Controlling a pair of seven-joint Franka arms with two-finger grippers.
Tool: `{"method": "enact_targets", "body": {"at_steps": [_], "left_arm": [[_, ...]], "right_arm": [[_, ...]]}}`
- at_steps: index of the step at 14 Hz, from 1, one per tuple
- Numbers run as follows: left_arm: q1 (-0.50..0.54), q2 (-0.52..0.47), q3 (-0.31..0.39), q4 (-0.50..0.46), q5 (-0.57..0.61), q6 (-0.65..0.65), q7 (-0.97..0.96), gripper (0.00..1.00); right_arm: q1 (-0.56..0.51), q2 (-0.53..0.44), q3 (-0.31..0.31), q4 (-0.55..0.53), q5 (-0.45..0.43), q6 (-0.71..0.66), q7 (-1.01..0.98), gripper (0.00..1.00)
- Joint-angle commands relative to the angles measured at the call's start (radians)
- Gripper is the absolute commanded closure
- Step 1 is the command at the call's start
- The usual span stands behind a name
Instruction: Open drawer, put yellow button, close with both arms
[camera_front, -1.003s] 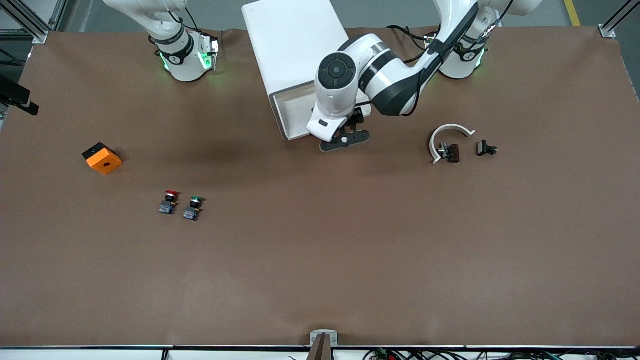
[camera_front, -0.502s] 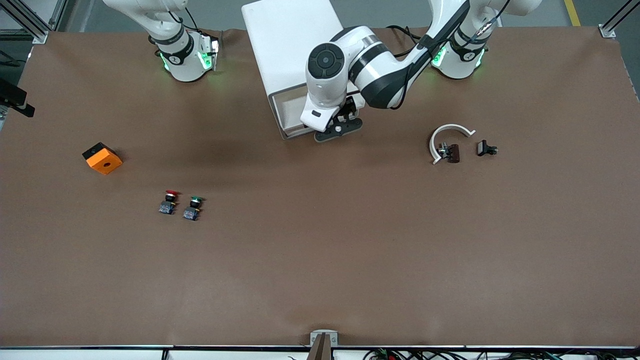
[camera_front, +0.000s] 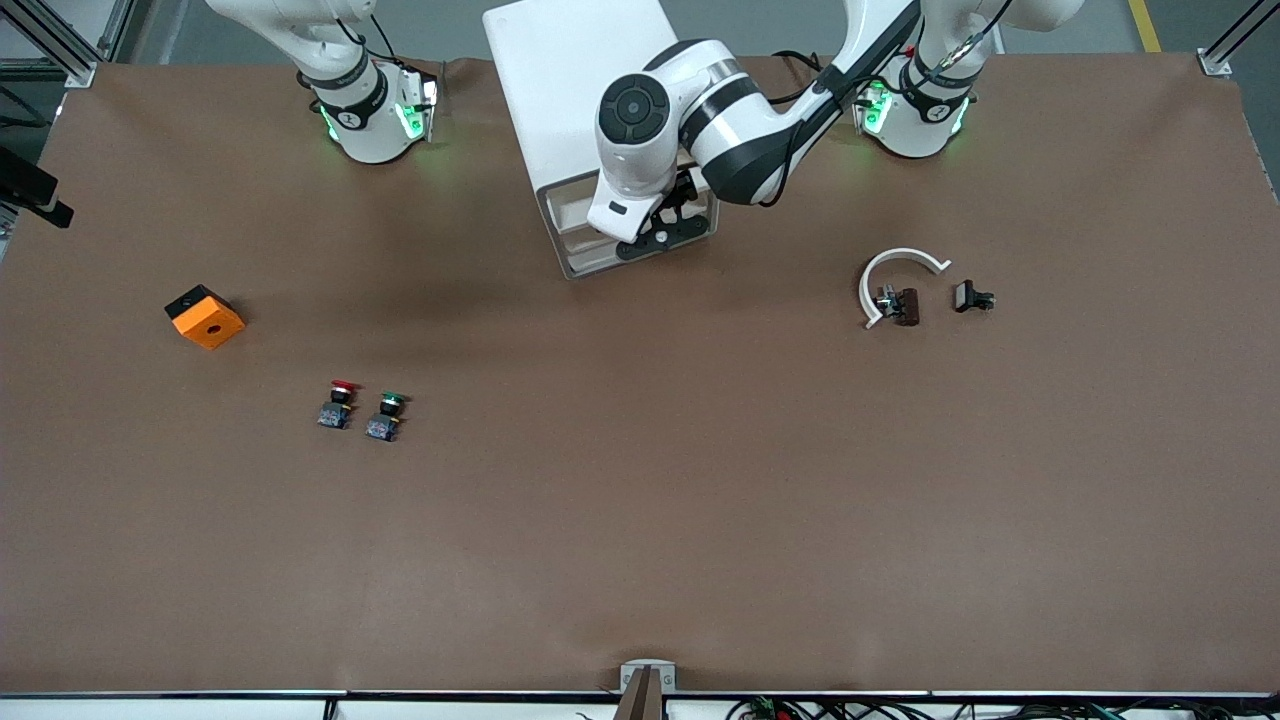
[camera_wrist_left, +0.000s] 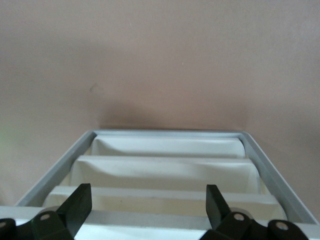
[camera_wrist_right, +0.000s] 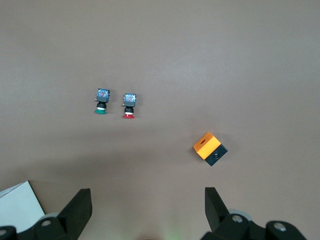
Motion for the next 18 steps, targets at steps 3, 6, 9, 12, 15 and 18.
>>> {"method": "enact_targets", "body": {"at_steps": [3, 6, 9, 12, 15, 18], "left_arm": [[0.002, 0.010, -0.023, 0.000, -0.130, 0.013, -0.019, 0.00], [0.006, 0.016, -0.023, 0.003, -0.213, 0.013, -0.019, 0.00], [0.014, 0.034, -0.023, 0.005, -0.253, 0.013, -0.017, 0.00], [0.017, 0.038, -0.017, 0.013, -0.238, 0.016, -0.016, 0.00], [0.025, 0.047, 0.017, 0.062, -0.218, 0.013, -0.008, 0.00], [0.046, 0.035, 0.024, 0.083, -0.063, -0.011, -0.007, 0.00]], "right_arm": [[0.012, -0.029, -0.002, -0.030, -0.003, 0.019, 0.047, 0.00], [0.010, -0.030, -0.005, -0.027, -0.003, 0.016, 0.044, 0.00], [0.009, -0.030, -0.004, -0.027, -0.003, 0.018, 0.033, 0.00], [0.010, -0.032, -0.004, -0.027, -0.003, 0.016, 0.031, 0.00], [0.010, -0.030, -0.004, -0.027, -0.003, 0.018, 0.030, 0.00], [0.012, -0.030, 0.001, -0.027, -0.003, 0.016, 0.030, 0.00]]}}
